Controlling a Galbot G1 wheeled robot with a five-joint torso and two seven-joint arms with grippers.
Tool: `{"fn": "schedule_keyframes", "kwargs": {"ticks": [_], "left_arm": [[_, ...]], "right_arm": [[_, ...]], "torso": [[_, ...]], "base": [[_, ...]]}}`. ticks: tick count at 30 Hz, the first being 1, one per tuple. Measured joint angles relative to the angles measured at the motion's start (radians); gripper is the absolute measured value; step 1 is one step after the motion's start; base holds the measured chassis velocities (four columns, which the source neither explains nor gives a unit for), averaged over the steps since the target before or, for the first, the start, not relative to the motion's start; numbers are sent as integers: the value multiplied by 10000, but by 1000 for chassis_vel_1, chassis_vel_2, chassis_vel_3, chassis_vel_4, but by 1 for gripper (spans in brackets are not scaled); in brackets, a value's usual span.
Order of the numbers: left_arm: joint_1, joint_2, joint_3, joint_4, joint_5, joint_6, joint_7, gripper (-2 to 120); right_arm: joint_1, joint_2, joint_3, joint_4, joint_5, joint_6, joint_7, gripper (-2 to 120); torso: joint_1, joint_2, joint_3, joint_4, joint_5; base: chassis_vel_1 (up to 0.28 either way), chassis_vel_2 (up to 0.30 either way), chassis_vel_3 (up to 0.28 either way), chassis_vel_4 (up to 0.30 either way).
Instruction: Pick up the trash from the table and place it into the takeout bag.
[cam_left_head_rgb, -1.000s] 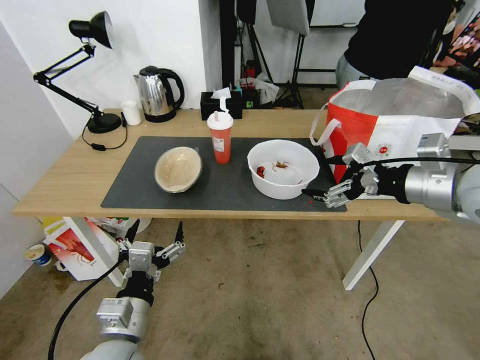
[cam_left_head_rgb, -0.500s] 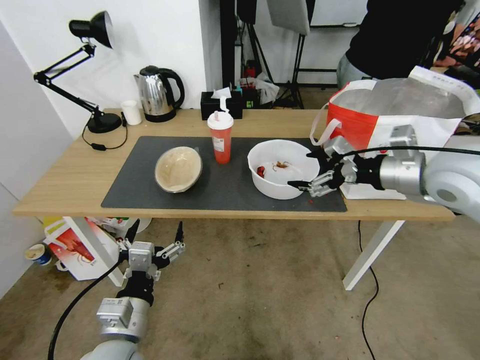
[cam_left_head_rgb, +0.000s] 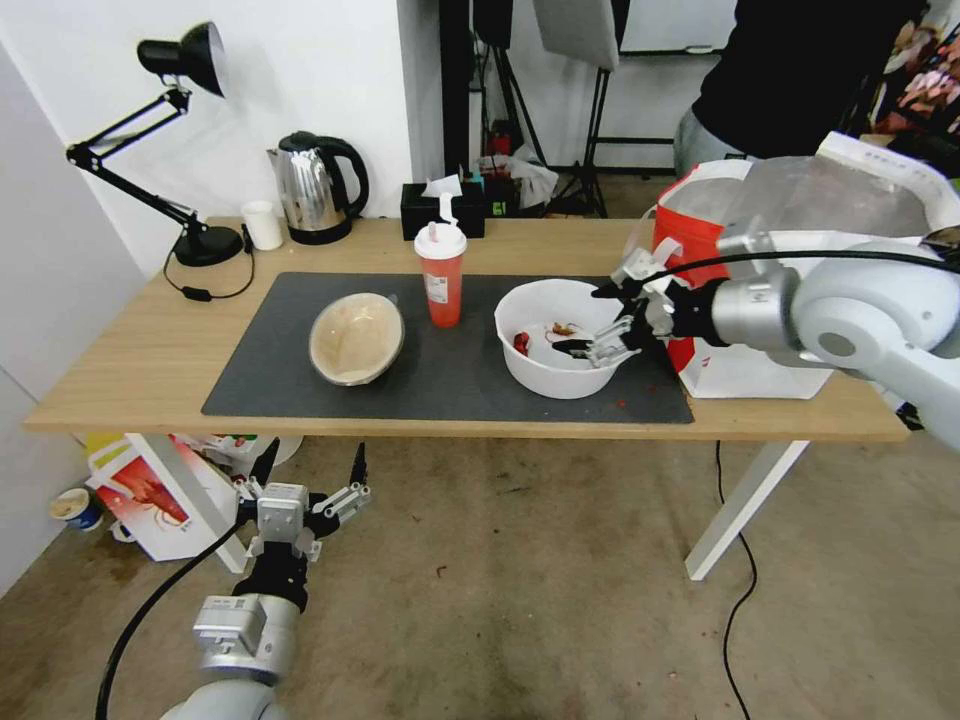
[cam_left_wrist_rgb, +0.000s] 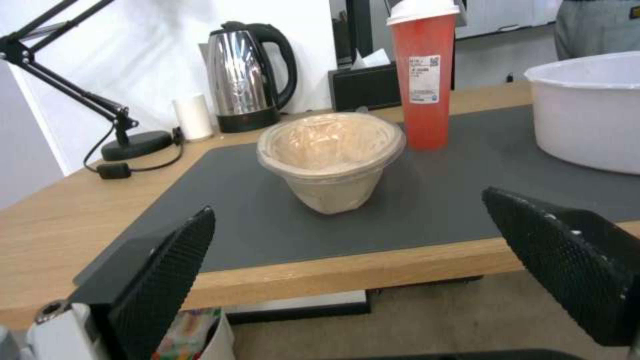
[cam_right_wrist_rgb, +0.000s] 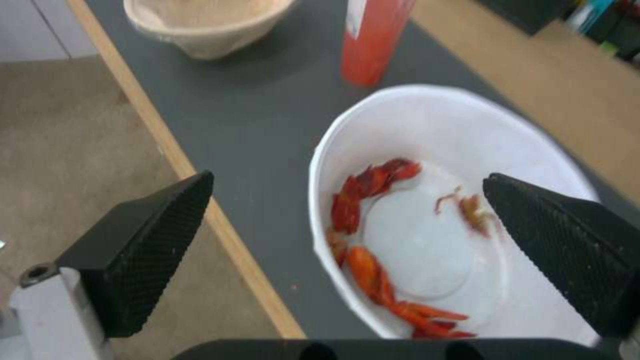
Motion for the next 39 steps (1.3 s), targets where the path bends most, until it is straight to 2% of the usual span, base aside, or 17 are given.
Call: {"fn": "schedule_keyframes", "kwargs": {"ticks": [7,29,39], "left_arm": [[0,0,1,0,0,0,0,100],[0,0,0,0,0,0,0,100],[0,0,0,0,0,0,0,100]], "right_arm": [[284,260,-433,9,92,0,31,100],[389,137,-943,575,430,22,107,100],[384,246,-1110,203,276,29,136,100]], "torso": [[0,0,0,0,-2],[0,0,-1,0,-1],[0,0,-1,0,-1]], "base": [[0,0,0,0],[0,0,0,0],[0,0,0,0]]}}
